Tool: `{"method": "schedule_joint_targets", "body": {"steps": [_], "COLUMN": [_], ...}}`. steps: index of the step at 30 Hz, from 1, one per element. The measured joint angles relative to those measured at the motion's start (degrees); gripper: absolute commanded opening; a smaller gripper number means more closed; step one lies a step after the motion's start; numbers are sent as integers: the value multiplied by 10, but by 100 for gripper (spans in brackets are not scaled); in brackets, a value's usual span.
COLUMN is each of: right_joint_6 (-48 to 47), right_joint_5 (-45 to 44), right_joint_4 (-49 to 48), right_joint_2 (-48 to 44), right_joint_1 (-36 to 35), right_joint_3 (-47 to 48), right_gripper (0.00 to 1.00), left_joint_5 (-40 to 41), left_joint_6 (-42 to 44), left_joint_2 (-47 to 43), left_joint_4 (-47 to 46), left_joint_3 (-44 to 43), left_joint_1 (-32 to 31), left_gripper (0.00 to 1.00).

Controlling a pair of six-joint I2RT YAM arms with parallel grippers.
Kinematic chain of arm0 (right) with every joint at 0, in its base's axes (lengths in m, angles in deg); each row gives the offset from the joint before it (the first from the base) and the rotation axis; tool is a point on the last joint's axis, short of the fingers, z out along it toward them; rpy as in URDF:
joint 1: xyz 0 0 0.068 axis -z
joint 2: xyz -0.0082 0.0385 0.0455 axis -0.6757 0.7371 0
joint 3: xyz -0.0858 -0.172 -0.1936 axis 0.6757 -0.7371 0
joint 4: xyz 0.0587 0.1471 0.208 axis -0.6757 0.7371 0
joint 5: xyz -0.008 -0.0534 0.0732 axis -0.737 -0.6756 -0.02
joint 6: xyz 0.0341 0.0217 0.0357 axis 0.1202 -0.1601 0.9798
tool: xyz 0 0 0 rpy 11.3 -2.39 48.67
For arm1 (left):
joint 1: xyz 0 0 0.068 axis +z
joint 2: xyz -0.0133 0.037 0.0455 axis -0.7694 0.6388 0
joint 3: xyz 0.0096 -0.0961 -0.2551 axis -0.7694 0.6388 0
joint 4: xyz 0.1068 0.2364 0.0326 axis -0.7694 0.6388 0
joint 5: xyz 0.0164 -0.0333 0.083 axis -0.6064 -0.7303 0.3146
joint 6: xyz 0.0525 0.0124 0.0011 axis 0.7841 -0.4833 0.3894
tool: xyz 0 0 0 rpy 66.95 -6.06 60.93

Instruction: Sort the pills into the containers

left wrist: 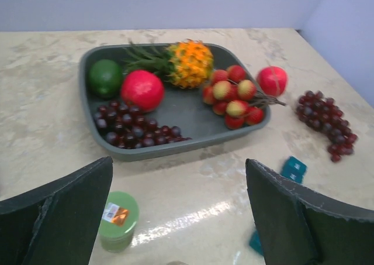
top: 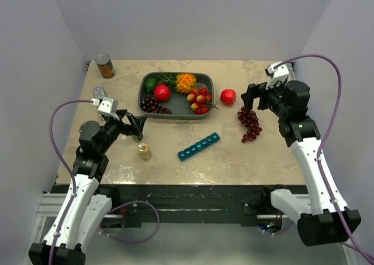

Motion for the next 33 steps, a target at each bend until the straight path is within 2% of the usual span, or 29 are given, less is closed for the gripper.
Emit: {"method": "schedule_joint_targets", "body": {"steps": [3, 7, 12, 15, 19, 23, 25, 29, 33], "right_joint_6": [-10, -75, -240, -355, -524, -641, -690, -755, -768], "right_joint_5": [26, 139, 327, 384, 391, 375, 377, 371, 317], "right_joint_4": [0, 6, 54, 93, 136, 167, 205, 245, 232], "right_joint_2": [1, 9, 42, 62, 87, 141, 182, 271, 292], "right_joint_1": [0, 2, -2, -16, -60, -114, -126, -154, -225], "right_joint_3": [0, 0, -3, -14, -41, -42, -27, 16, 7], "right_gripper": [99, 99, 99, 99, 99, 99, 99, 99, 99], "left_joint_5": [-44, -74, -90, -94, -90, -77, -67, -52, -36], "left_joint_6": [4, 13, 8, -9, -39, -69, -84, -112, -125], "left_joint_2": [13, 42, 61, 79, 111, 136, 152, 187, 231], "left_joint_4": [-5, 1, 16, 22, 24, 12, 3, -16, -31], "left_joint_3": [-2, -12, -17, -17, -16, -1, 14, 36, 38], "left_joint_1": [-20, -74, -108, -133, -181, -217, -234, -258, -278], "left_gripper": [100, 98, 96, 96, 95, 92, 86, 78, 73]}}
